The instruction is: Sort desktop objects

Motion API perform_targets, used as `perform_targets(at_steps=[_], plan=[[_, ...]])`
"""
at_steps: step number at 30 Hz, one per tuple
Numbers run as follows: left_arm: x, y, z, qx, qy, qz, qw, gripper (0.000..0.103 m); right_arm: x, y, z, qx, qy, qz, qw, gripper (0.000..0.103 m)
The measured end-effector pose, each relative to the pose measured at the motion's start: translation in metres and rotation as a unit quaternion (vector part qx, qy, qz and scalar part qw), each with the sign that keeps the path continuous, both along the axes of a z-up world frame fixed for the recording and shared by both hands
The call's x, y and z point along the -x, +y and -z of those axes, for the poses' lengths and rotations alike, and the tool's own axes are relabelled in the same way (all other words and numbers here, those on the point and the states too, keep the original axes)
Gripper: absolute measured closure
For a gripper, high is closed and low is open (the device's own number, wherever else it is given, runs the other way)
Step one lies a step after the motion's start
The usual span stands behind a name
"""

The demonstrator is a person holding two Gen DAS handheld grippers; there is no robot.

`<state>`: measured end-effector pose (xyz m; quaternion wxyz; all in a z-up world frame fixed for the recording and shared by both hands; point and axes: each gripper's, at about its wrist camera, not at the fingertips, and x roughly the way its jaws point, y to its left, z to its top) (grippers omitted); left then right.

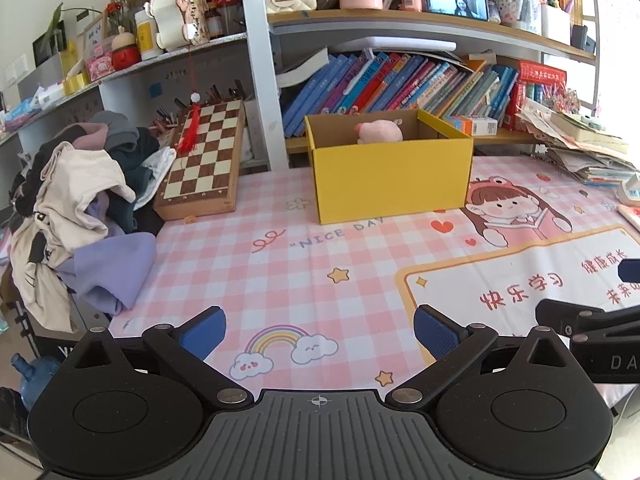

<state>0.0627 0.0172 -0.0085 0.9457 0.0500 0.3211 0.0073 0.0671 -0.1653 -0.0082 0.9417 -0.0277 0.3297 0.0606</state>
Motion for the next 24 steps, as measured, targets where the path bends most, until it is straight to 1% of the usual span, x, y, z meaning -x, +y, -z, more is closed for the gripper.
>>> perform_targets(at_steps=[10,18,24], plan=[[0.0007,0.0012,0.0027,0.000,0.008,-0.001,1.0000,0.001,-0.0008,0.0029,0.0012,0.000,0.004,-0.004,1.000,0.000],[0.0012,-0.0020,0.0021,-0.007,0.006,0.001,1.0000,0.000,-0.0009,0.0039,0.0016,0.002,0.006,-0.004,1.000,0.000],[0.0015,-0.0015,0.0027,-0.003,0.008,0.000,1.0000,0.000,-0.0013,0.0043,0.0026,0.002,0.009,-0.004,1.000,0.000]])
